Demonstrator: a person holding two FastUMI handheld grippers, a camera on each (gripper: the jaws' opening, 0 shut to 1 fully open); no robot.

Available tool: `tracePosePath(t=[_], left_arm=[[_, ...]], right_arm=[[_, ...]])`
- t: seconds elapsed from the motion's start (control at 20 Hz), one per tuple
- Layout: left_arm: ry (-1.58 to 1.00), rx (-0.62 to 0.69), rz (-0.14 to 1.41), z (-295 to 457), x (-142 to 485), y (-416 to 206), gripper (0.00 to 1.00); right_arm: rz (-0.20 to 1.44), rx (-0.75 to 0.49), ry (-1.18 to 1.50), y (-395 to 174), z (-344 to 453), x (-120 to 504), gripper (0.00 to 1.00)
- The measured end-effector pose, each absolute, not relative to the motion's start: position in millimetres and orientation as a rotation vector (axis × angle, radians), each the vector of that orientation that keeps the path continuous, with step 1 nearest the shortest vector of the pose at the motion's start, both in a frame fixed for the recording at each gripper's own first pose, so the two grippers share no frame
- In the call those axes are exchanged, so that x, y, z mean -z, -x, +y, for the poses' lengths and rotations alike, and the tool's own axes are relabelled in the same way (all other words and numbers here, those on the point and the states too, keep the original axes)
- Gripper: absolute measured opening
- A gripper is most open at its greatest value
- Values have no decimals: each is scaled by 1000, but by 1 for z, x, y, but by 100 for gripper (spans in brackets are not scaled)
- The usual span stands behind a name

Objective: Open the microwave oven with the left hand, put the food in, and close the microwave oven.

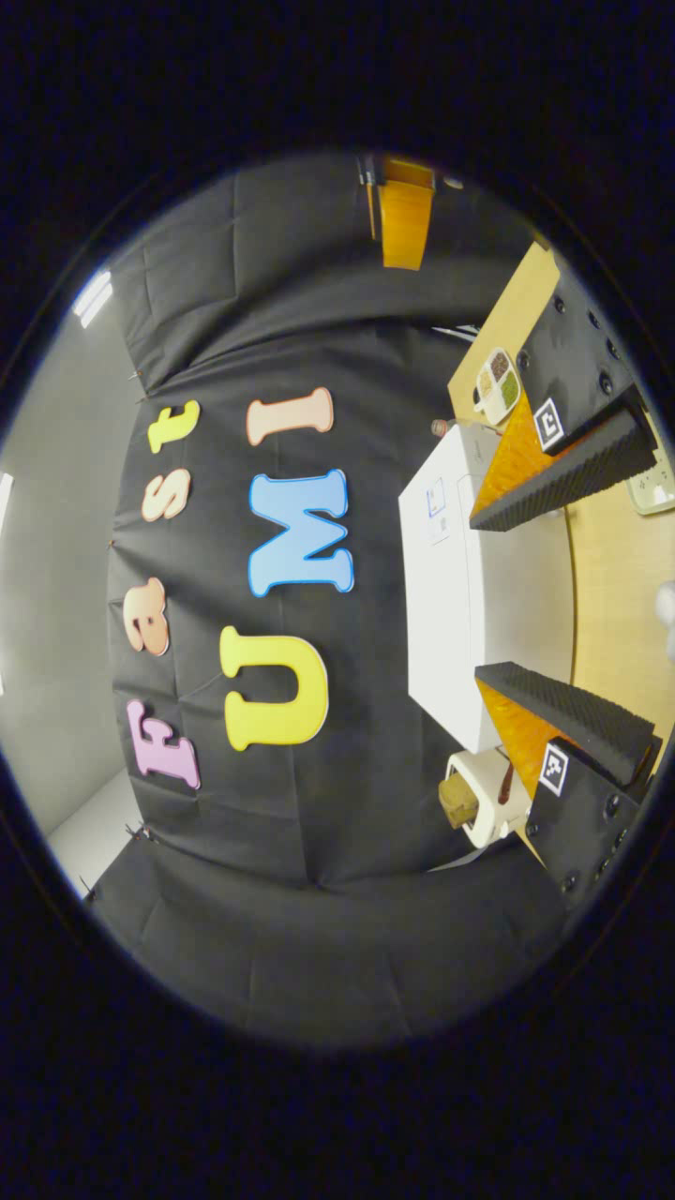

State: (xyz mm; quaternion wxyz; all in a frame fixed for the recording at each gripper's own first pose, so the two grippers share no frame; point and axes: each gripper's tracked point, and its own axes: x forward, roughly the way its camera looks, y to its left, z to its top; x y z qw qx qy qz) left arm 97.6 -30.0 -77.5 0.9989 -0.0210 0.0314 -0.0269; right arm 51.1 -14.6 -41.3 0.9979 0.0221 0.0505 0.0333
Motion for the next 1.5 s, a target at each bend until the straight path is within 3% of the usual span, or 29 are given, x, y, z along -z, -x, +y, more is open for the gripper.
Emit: tracePosePath(t=[0.4,1.5], left_arm=[[75,12,22,24,21,-41,98],[109,-9,1,52,12,-3,98]], right_arm=[[20,0,-22,-37,-10,17,98],[-1,-8,4,-6,8,9,98]])
